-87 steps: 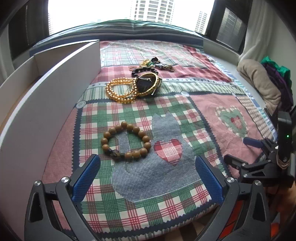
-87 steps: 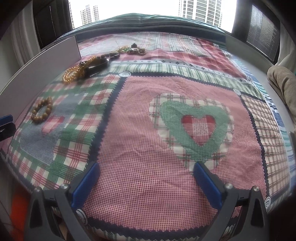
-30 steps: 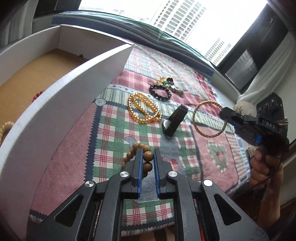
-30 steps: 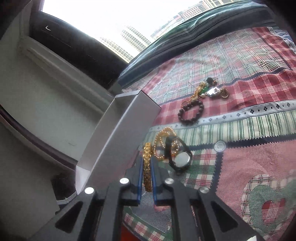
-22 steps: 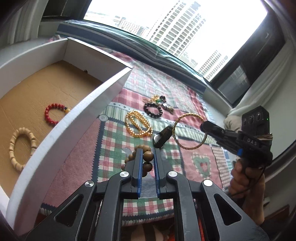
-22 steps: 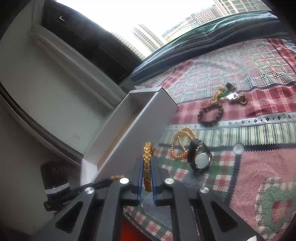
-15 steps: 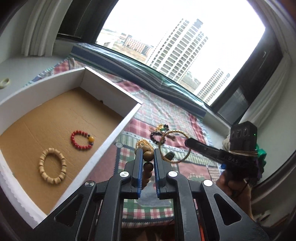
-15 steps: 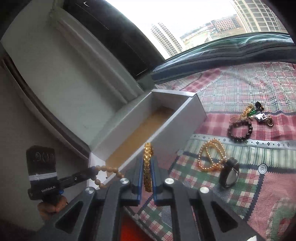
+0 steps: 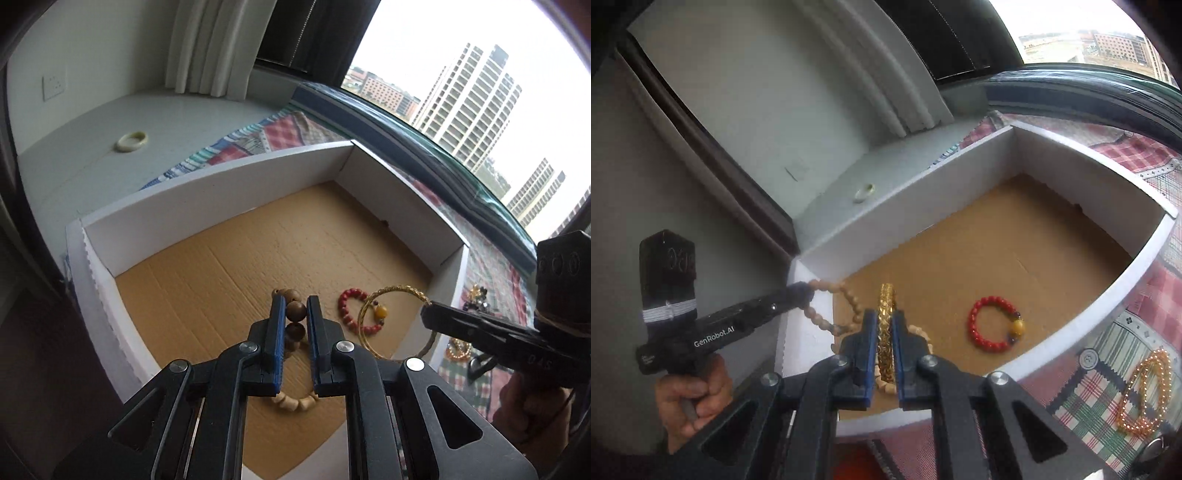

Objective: Organize jewelry

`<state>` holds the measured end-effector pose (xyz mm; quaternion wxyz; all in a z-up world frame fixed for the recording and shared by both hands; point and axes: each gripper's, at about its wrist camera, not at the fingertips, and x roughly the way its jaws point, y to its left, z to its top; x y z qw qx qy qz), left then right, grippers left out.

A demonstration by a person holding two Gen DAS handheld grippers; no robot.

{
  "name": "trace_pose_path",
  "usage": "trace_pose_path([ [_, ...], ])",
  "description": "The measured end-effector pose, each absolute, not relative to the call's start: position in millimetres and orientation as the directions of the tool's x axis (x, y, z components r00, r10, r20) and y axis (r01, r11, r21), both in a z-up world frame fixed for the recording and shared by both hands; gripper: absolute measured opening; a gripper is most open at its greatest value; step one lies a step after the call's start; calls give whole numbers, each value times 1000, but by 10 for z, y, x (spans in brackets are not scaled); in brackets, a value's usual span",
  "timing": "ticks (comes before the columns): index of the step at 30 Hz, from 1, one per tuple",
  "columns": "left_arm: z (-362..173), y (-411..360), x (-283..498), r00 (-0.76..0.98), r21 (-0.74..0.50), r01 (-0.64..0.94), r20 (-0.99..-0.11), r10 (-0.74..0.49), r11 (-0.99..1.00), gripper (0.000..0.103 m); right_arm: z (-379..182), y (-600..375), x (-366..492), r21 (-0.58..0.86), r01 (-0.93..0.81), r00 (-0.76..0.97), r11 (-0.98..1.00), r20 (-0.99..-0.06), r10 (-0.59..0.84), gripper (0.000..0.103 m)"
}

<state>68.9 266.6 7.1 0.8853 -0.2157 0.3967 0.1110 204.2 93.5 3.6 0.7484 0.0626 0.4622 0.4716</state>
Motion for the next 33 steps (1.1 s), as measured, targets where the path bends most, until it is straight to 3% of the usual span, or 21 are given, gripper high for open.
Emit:
trace_pose_path([
  [3,-109,2759,781,619,-230,-406,-781,81,884,10,-199,1222,2149,547,-640,64,540,-662,747,9],
  [5,-179,2743,847,590,-178,-419,-799,118,890,24,-270,1327,2237,489,-648,97,584,-708,700,10],
  [6,-193,2709,864,587,-168,-416,-800,123,894,42,-273,1346,2281,431,-648,148,628,-738,659,12],
  [7,-182,2667,860,597,-172,-404,-794,116,898,51,-263,1332,2325,356,-644,214,677,-765,607,15],
  [10,-71,2503,778,645,-190,-365,-757,101,912,65,-149,1142,2366,196,-620,363,760,-787,499,31],
  [12,-22,2361,723,665,-189,-337,-742,91,922,67,-43,929,2324,177,-610,401,773,-772,493,46],
  [16,46,1947,629,689,-190,-232,-724,23,954,69,150,564,2069,84,-601,508,795,-727,462,53],
  [18,89,1683,582,699,-186,-171,-715,-14,968,71,181,348,1831,60,-598,540,799,-707,457,64],
  [26,5,496,437,673,-213,111,-703,-231,971,80,-92,-873,1020,104,-433,648,895,-655,389,64],
  [33,-457,-279,518,610,-178,203,-746,-267,963,80,-445,-1810,542,40,-193,720,980,-674,169,64],
])
